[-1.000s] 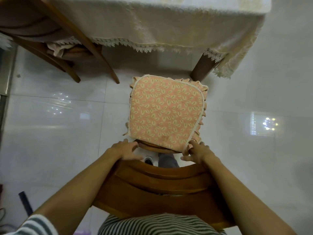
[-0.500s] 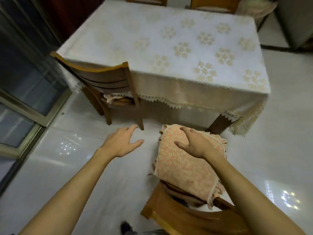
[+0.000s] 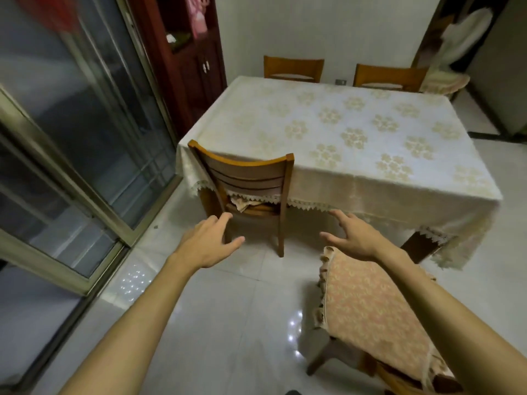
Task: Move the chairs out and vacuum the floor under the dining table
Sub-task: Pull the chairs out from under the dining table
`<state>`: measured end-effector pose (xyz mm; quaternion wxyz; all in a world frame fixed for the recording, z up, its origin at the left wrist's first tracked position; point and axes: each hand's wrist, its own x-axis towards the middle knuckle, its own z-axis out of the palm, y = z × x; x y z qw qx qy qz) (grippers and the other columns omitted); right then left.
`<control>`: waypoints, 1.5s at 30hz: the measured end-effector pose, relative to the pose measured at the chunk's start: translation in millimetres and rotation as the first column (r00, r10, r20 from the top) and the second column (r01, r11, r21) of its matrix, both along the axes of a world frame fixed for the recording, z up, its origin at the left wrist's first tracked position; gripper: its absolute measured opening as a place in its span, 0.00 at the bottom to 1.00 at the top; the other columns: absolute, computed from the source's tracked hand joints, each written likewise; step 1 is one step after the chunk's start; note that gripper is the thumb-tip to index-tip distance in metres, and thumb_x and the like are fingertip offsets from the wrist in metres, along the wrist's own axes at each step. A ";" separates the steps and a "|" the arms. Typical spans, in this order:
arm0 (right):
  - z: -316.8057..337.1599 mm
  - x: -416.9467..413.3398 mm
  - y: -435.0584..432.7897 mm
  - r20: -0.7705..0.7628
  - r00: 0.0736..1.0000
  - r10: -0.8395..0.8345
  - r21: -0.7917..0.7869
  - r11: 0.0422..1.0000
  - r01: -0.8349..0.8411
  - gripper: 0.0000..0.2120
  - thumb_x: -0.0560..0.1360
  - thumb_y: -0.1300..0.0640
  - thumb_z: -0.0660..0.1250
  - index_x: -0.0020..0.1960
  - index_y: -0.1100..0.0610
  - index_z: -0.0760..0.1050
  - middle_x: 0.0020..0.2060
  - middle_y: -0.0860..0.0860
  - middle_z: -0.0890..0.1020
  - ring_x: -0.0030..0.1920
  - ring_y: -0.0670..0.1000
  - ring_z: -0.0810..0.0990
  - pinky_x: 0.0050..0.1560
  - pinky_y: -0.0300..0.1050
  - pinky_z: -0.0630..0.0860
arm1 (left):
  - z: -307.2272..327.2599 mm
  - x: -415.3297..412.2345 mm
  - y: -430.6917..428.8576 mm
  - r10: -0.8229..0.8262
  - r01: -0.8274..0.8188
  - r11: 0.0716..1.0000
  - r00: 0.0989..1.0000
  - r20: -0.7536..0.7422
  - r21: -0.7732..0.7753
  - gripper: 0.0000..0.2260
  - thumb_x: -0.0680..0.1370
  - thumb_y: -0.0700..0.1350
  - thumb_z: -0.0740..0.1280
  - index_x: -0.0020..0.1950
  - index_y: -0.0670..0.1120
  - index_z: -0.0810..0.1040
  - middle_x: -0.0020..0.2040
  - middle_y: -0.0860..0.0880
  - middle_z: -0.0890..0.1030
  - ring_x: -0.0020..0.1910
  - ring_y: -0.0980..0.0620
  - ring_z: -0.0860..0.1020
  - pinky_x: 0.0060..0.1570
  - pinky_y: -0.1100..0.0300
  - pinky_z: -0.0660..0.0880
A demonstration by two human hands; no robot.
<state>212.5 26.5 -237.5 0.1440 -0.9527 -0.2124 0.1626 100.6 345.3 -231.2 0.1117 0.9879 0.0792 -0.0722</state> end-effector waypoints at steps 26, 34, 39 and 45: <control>-1.7 323.3 222.1 -0.008 1.000 -0.029 0.044 0.999 0.029 0.31 0.79 0.39 0.60 0.77 0.50 0.57 0.63 0.58 0.75 0.57 0.56 0.78 0.56 0.51 0.76 | -2.9 295.0 238.5 0.021 -0.023 0.997 1.000 0.021 0.077 0.31 0.78 0.67 0.57 0.76 0.52 0.60 0.69 0.45 0.69 0.64 0.44 0.73 0.51 0.51 0.74; -46.1 384.0 256.8 -0.083 0.988 -0.131 -0.072 0.989 0.126 0.30 0.79 0.39 0.60 0.76 0.49 0.57 0.65 0.57 0.75 0.59 0.56 0.78 0.58 0.51 0.76 | -31.1 408.0 294.4 -0.136 0.136 0.990 0.991 0.011 0.036 0.30 0.78 0.66 0.58 0.74 0.52 0.60 0.64 0.45 0.69 0.57 0.43 0.75 0.46 0.51 0.74; -80.1 402.2 262.8 -0.183 0.970 -0.162 -0.178 0.975 0.129 0.28 0.79 0.40 0.60 0.76 0.48 0.58 0.63 0.56 0.75 0.58 0.56 0.78 0.58 0.51 0.76 | -60.2 470.4 307.6 -0.284 0.279 0.959 0.951 -0.124 -0.059 0.28 0.79 0.65 0.58 0.73 0.52 0.62 0.66 0.46 0.71 0.58 0.45 0.76 0.52 0.49 0.76; -118.0 432.1 287.4 -0.343 0.939 -0.033 -0.259 0.964 -0.060 0.28 0.79 0.41 0.61 0.75 0.47 0.58 0.67 0.53 0.74 0.63 0.57 0.75 0.61 0.52 0.74 | -108.4 523.8 301.6 -0.517 0.493 0.855 0.779 -0.355 -0.162 0.24 0.79 0.65 0.57 0.70 0.54 0.66 0.62 0.49 0.73 0.56 0.49 0.75 0.54 0.52 0.74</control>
